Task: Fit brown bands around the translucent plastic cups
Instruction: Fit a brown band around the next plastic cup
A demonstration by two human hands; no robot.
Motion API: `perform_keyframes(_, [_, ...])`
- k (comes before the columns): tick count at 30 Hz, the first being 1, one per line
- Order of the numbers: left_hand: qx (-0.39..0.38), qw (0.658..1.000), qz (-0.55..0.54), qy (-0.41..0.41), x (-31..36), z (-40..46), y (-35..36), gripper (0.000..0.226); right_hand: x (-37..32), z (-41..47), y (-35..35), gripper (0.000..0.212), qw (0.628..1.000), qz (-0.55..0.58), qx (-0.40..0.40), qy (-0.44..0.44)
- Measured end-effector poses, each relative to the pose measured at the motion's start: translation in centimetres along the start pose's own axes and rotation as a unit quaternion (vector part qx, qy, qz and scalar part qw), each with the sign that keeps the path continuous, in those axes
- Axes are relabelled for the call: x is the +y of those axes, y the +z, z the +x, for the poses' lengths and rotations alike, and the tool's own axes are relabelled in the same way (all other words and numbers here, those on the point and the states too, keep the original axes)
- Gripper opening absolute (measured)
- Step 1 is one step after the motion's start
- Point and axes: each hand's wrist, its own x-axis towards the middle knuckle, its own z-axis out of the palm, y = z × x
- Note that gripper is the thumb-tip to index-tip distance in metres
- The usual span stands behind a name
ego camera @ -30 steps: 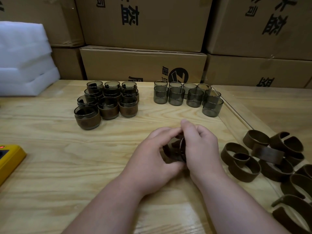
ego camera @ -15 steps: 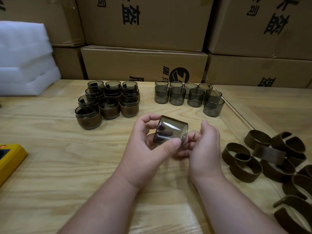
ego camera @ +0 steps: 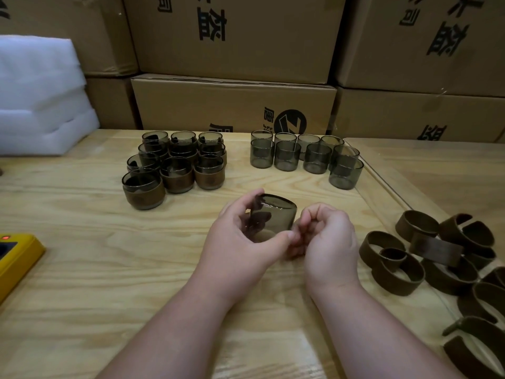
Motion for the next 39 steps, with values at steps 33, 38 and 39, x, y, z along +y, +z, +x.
perform_keyframes(33, [0.076,0.96,-0.248,-0.102,0.3,1.0,-1.2,0.034,0.3,-0.7,0.6,0.039,0.995,0.052,-0.086,-0.025])
perform_keyframes(38, [0.071,0.962,-0.246,-0.098,0.4,1.0,-1.3,0.054,0.3,-0.5,0.4,0.039,0.99,0.041,-0.13,-0.045])
perform_keyframes(39, [0.073,0.958,-0.256,-0.104,0.4,1.0,-1.4,0.053,0.4,-0.5,0.4,0.039,0.99,0.033,-0.133,-0.046])
